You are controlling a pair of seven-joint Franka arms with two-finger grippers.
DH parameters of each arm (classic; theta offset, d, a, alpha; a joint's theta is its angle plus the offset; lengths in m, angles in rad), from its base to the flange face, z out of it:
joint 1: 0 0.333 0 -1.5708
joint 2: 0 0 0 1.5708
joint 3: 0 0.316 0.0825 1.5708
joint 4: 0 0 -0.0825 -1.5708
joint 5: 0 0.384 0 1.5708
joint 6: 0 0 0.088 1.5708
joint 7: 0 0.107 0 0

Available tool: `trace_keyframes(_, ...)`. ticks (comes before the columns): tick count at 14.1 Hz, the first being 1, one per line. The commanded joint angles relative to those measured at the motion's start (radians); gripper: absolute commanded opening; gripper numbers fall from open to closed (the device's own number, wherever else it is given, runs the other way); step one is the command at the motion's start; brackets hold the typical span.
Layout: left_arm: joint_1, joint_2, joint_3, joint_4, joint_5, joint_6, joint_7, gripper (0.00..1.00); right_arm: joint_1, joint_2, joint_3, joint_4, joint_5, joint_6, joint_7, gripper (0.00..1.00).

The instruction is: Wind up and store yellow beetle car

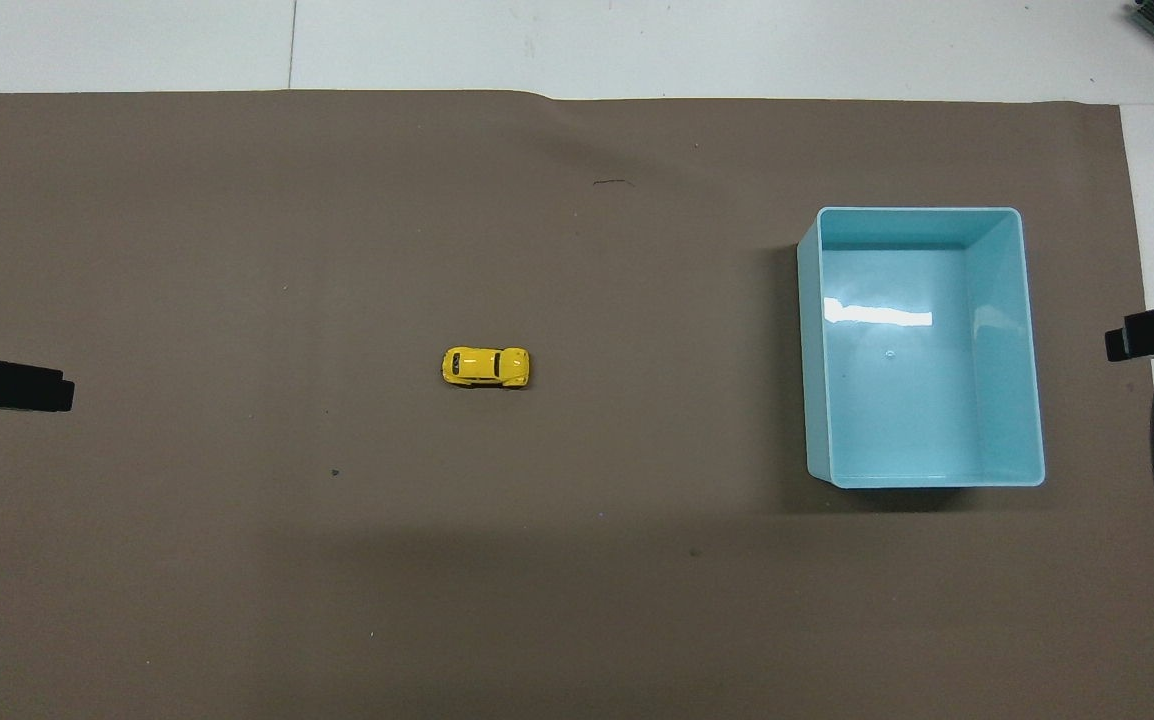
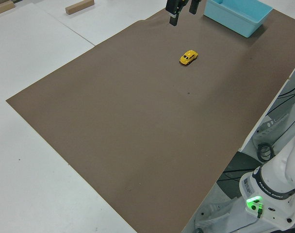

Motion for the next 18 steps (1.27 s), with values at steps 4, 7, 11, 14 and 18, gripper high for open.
trace_keyframes(4, 0.016, -0.012, -0.007, -0.003, 0.001, -0.005, 0.016, 1.0, -0.005, -0.01, 0.001, -0.008, 0.018, 0.003, 0.019, 1.0)
trace_keyframes(7, 0.016, -0.012, -0.007, -0.005, 0.002, -0.004, 0.014, 1.0, -0.005, -0.01, 0.001, -0.008, 0.018, 0.003, 0.019, 1.0)
trace_keyframes(11, 0.015, -0.009, -0.007, -0.009, 0.001, -0.001, 0.008, 1.0, -0.005, -0.01, 0.001, -0.008, 0.018, 0.003, 0.019, 1.0)
trace_keyframes(14, 0.015, -0.003, -0.007, -0.023, 0.001, 0.007, 0.002, 1.0, -0.005, -0.01, 0.001, -0.008, 0.018, 0.003, 0.019, 1.0)
trace_keyframes(18, 0.005, 0.017, -0.008, -0.054, -0.002, 0.027, -0.005, 1.0, -0.005, -0.01, 0.001, -0.008, 0.018, 0.003, 0.019, 1.0)
